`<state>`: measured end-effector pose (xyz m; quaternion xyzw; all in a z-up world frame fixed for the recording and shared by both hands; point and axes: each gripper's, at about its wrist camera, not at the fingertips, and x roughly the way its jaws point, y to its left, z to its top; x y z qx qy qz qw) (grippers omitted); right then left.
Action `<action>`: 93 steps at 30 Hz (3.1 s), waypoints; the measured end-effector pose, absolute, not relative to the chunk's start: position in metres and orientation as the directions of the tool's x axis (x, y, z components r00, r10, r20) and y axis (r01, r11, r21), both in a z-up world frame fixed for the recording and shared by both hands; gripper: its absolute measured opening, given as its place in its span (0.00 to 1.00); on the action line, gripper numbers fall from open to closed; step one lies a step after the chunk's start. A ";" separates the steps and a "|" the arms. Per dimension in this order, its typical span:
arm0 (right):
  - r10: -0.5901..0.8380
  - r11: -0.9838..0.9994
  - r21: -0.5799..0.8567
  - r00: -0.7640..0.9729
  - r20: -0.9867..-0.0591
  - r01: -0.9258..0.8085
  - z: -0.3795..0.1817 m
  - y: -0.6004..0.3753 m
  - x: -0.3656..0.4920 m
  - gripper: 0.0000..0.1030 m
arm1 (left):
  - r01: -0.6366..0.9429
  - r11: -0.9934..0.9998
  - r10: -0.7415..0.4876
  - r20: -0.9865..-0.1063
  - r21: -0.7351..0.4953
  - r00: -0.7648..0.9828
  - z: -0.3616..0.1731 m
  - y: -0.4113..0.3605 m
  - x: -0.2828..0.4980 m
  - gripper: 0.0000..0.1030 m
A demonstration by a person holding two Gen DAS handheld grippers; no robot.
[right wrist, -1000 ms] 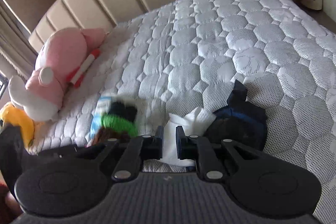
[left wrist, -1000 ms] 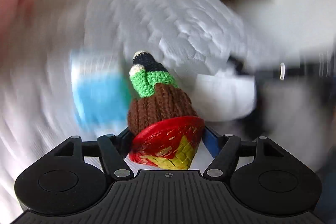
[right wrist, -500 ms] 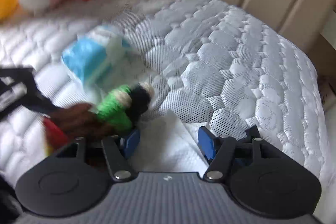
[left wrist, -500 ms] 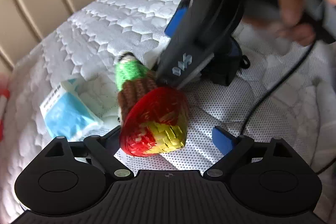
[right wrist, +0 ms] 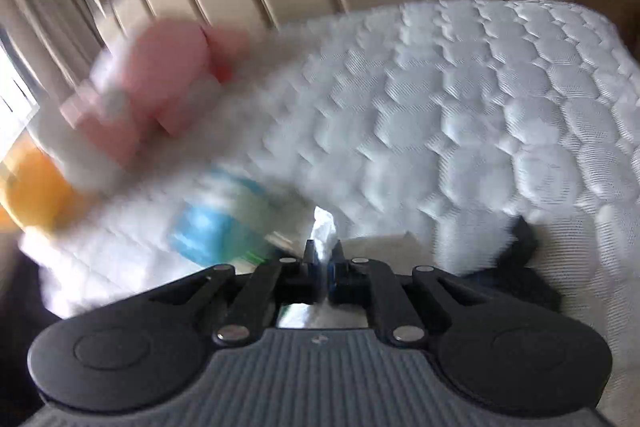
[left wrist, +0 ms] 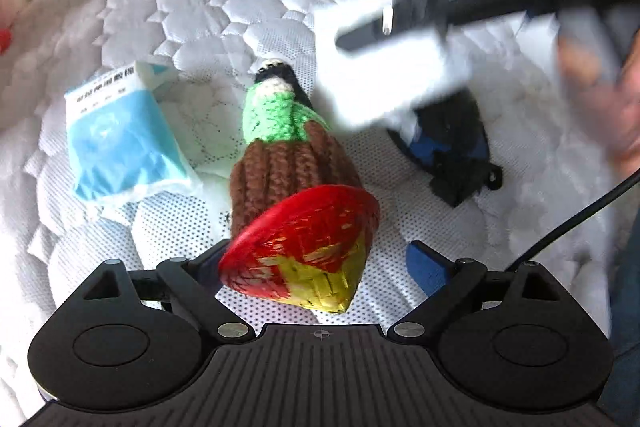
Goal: Organize soft objects
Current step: 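Wipe the knitted doll with the right gripper's tissue while the left gripper holds it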
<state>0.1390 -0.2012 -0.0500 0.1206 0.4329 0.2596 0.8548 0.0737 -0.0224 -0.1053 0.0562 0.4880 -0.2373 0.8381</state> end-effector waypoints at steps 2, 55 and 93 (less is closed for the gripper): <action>0.621 0.784 0.513 0.456 -0.638 -0.350 -0.043 -0.200 0.136 0.05 | 0.454 0.886 -0.306 -0.853 -0.092 0.423 -0.105 -0.026 0.071 0.92; 0.369 0.921 0.302 0.310 -0.876 -0.244 -0.082 -0.198 0.103 0.34 | 0.610 0.767 -0.201 -0.830 0.197 0.520 -0.107 -0.050 0.046 0.94; 0.688 0.726 0.600 0.354 -0.634 -0.336 -0.062 -0.202 0.129 0.09 | 0.404 0.891 -0.357 -0.871 -0.208 0.337 -0.107 -0.015 0.077 0.99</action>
